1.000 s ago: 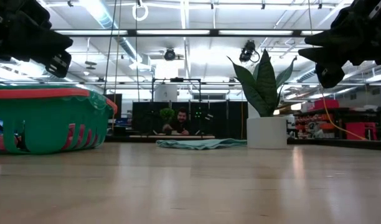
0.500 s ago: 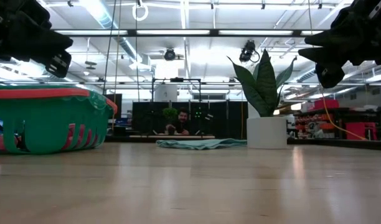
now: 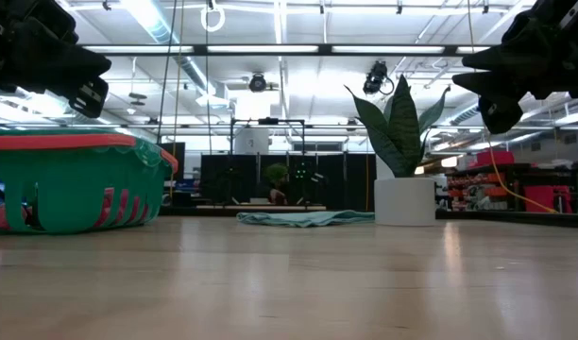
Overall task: Pick and placing Produce into tupperware
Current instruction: Return to Home Position
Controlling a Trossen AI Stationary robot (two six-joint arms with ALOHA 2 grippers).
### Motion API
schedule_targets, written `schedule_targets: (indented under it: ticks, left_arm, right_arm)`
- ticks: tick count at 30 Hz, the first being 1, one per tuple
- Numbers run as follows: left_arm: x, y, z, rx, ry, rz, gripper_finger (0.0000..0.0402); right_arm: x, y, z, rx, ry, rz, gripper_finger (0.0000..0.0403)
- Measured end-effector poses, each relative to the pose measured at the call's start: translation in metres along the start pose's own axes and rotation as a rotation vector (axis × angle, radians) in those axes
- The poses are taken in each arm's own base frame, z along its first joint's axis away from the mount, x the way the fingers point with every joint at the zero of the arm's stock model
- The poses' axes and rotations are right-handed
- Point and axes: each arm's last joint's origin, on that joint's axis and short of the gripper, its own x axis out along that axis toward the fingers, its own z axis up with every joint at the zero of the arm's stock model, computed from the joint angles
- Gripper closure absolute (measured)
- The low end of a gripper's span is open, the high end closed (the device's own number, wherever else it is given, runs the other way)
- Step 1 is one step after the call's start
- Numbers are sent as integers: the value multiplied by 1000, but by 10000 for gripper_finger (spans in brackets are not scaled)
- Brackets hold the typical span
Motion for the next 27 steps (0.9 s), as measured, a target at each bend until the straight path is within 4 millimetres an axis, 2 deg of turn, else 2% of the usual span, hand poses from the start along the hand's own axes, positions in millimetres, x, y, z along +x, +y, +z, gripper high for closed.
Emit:
schedule_targets:
  ticks: [12,27]
  left_arm:
    - [0,0,0,0,0,0,378]
    - [0,0,0,0,0,0,370]
  right_arm:
    - [0,0,0,0,0,0,270]
    - [0,0,0,0,0,0,270]
